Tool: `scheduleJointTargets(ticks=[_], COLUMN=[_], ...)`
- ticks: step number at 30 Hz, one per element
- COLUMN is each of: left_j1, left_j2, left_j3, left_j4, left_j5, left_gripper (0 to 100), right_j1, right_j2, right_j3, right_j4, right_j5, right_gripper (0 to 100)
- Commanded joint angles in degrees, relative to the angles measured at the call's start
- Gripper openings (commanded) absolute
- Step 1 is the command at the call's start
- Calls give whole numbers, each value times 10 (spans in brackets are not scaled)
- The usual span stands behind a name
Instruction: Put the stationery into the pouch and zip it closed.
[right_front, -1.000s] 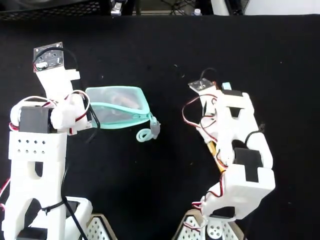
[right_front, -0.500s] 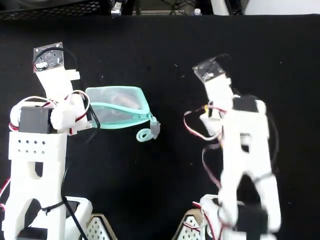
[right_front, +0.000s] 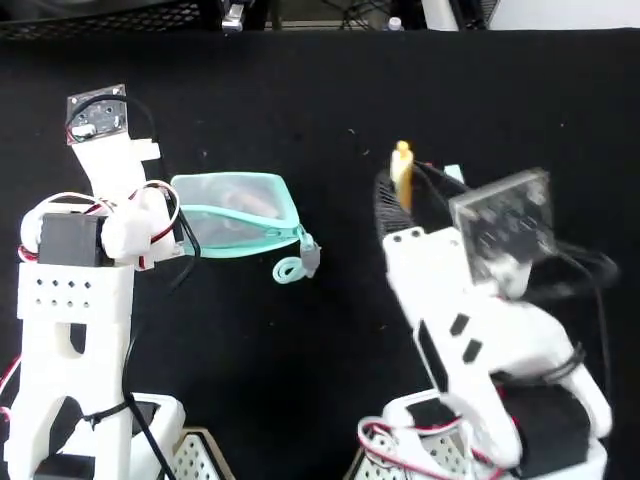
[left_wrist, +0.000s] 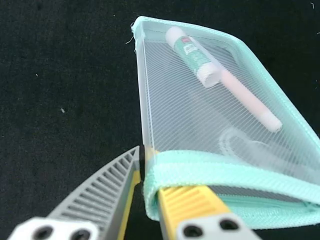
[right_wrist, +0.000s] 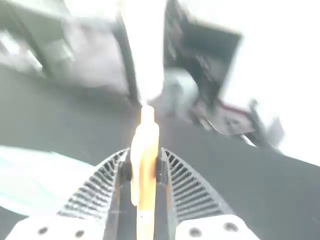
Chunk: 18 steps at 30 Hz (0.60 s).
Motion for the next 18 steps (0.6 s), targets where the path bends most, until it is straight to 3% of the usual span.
scheduleJointTargets(ticks=[1, 9, 13, 18], left_j1=[-3, 0, -2, -3], left_j2=[-8, -8, -8, -8], left_j3=[-1, -1, -1, -2], left_j4=[-16, -16, -16, -16], left_j5=[-5, -5, -5, -4], left_gripper=[30, 30, 30, 30], right_j1=[-81, -180, -241, -266], right_j2=[-6, -6, -9, -9], right_j3=[-58, -48, 23, 131], right_j4=[-43, -102, -179, -277], right_j5=[-43, -45, -40, -40], right_gripper=[13, 13, 13, 13])
